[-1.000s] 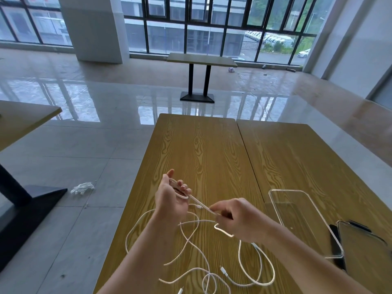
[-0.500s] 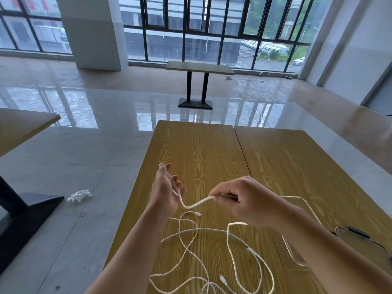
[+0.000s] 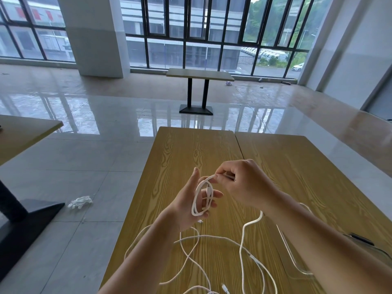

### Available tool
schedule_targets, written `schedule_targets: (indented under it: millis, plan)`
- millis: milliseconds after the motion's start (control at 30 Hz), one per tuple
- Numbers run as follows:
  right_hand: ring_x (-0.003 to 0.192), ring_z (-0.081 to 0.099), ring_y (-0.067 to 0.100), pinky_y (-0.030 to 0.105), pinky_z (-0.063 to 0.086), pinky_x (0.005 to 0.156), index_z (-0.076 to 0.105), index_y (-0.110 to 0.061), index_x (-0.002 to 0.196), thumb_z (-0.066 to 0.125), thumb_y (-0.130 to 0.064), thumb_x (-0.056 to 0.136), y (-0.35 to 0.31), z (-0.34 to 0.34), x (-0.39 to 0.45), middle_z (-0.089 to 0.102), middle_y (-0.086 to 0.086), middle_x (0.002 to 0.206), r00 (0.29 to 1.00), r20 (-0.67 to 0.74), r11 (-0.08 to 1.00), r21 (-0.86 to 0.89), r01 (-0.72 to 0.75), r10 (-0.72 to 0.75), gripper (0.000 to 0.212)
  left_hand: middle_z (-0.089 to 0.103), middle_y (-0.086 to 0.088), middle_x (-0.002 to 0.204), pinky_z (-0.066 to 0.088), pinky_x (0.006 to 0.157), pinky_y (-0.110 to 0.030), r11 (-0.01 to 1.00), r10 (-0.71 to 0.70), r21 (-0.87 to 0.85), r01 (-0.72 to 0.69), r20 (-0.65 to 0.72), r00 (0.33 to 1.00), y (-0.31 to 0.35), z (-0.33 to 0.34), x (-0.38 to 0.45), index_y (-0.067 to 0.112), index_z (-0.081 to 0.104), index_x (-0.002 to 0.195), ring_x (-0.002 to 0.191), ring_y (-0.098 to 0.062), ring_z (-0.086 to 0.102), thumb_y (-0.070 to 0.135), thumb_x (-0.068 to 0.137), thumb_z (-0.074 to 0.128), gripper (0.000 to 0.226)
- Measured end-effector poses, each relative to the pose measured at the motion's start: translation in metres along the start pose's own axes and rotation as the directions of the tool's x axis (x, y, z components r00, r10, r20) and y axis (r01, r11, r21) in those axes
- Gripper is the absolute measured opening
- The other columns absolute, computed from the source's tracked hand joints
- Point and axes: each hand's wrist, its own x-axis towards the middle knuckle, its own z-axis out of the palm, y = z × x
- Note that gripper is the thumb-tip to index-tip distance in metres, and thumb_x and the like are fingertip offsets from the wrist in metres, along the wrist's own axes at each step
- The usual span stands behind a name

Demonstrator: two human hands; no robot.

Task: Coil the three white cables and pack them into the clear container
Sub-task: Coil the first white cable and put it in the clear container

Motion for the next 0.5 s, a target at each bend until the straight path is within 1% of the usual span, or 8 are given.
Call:
schedule_targets:
  millis: [67, 133, 200, 267, 333, 400, 467, 500]
  plan:
    - [0.052, 0.057, -0.008, 0.011, 0.039, 0.046, 0.076, -0.017, 0.088, 0.066, -0.021, 0.094, 0.002, 0.001, 0.0, 0.069, -0.015, 0.066, 1.0, 0.022, 1.0, -0.019, -0.018, 0.018, 0.013, 0.069, -0.012, 0.099, 0.043, 0.056, -0.027, 1.0, 0.0, 0.008, 0.0, 0.048, 0.999, -0.001, -0.002, -0.001, 0.024, 0.069, 0.118, 0.073, -0.018, 0.061, 0.077, 0.08, 0.038, 0.072]
    - [0.051, 0.058, -0.004, 0.013, 0.043, 0.048, 0.076, -0.018, 0.088, 0.067, -0.024, 0.093, 0.005, 0.0, -0.001, 0.069, -0.016, 0.069, 0.999, 0.035, 0.999, -0.037, -0.032, 0.033, 0.012, 0.068, -0.011, 0.101, 0.044, 0.061, -0.029, 0.999, -0.009, 0.051, 0.006, 0.073, 0.997, 0.001, -0.003, -0.003, 0.024, 0.068, 0.117, 0.077, -0.019, 0.061, 0.076, 0.083, 0.042, 0.067]
    - [0.055, 0.061, -0.001, 0.019, 0.051, 0.053, 0.076, -0.018, 0.086, 0.068, -0.025, 0.092, 0.007, 0.0, -0.001, 0.065, -0.02, 0.067, 0.998, 0.048, 0.998, -0.055, -0.03, 0.032, 0.011, 0.068, -0.01, 0.105, 0.048, 0.07, -0.033, 0.99, -0.023, 0.142, 0.011, 0.08, 0.997, 0.003, -0.003, -0.005, 0.023, 0.065, 0.12, 0.084, -0.019, 0.063, 0.064, 0.086, 0.052, 0.055]
    - [0.059, 0.064, 0.0, 0.022, 0.055, 0.057, 0.076, -0.019, 0.085, 0.069, -0.025, 0.091, 0.008, 0.0, -0.001, 0.067, -0.017, 0.068, 0.998, 0.059, 0.998, -0.068, -0.011, 0.015, 0.011, 0.068, -0.01, 0.109, 0.05, 0.075, -0.036, 0.97, -0.022, 0.242, -0.001, 0.089, 0.996, 0.005, -0.003, -0.008, 0.022, 0.063, 0.123, 0.089, -0.021, 0.064, 0.047, 0.09, 0.059, 0.042]
    - [0.06, 0.064, 0.0, 0.021, 0.055, 0.058, 0.076, -0.021, 0.085, 0.07, -0.027, 0.091, 0.009, 0.001, -0.001, 0.069, -0.014, 0.069, 0.997, 0.073, 0.998, -0.057, 0.002, 0.002, 0.01, 0.069, -0.011, 0.106, 0.049, 0.073, -0.037, 0.962, -0.027, 0.273, 0.003, 0.085, 0.996, 0.005, -0.002, -0.01, 0.021, 0.062, 0.124, 0.085, -0.022, 0.063, 0.036, 0.094, 0.057, 0.034]
    - [0.056, 0.062, 0.0, 0.018, 0.052, 0.055, 0.076, -0.023, 0.084, 0.07, -0.028, 0.091, 0.011, -0.001, 0.0, 0.068, -0.012, 0.065, 0.995, 0.099, 1.0, -0.025, 0.005, -0.003, 0.009, 0.069, -0.012, 0.099, 0.046, 0.065, -0.034, 0.963, -0.045, 0.267, 0.026, 0.064, 0.997, 0.005, 0.0, -0.011, 0.02, 0.063, 0.121, 0.075, -0.02, 0.06, 0.032, 0.101, 0.048, 0.028]
    - [0.049, 0.053, 0.002, 0.017, 0.046, 0.051, 0.076, -0.023, 0.087, 0.071, -0.029, 0.09, 0.014, -0.007, 0.002, 0.065, -0.007, 0.059, 0.985, 0.172, 1.0, -0.013, -0.001, 0.003, 0.008, 0.069, -0.013, 0.092, 0.041, 0.057, -0.031, 0.96, -0.056, 0.278, 0.04, 0.049, 0.997, 0.005, -0.002, -0.013, 0.019, 0.066, 0.113, 0.067, -0.018, 0.056, 0.032, 0.105, 0.041, 0.029]
    - [0.047, 0.049, 0.002, 0.017, 0.043, 0.049, 0.076, -0.023, 0.09, 0.071, -0.03, 0.091, 0.016, -0.011, 0.004, 0.061, -0.006, 0.058, 0.974, 0.227, 1.0, -0.017, -0.005, 0.009, 0.008, 0.068, -0.012, 0.09, 0.04, 0.055, -0.03, 0.956, -0.066, 0.289, 0.046, 0.059, 0.996, 0.005, -0.004, -0.013, 0.019, 0.067, 0.109, 0.066, -0.017, 0.056, 0.033, 0.105, 0.04, 0.031]
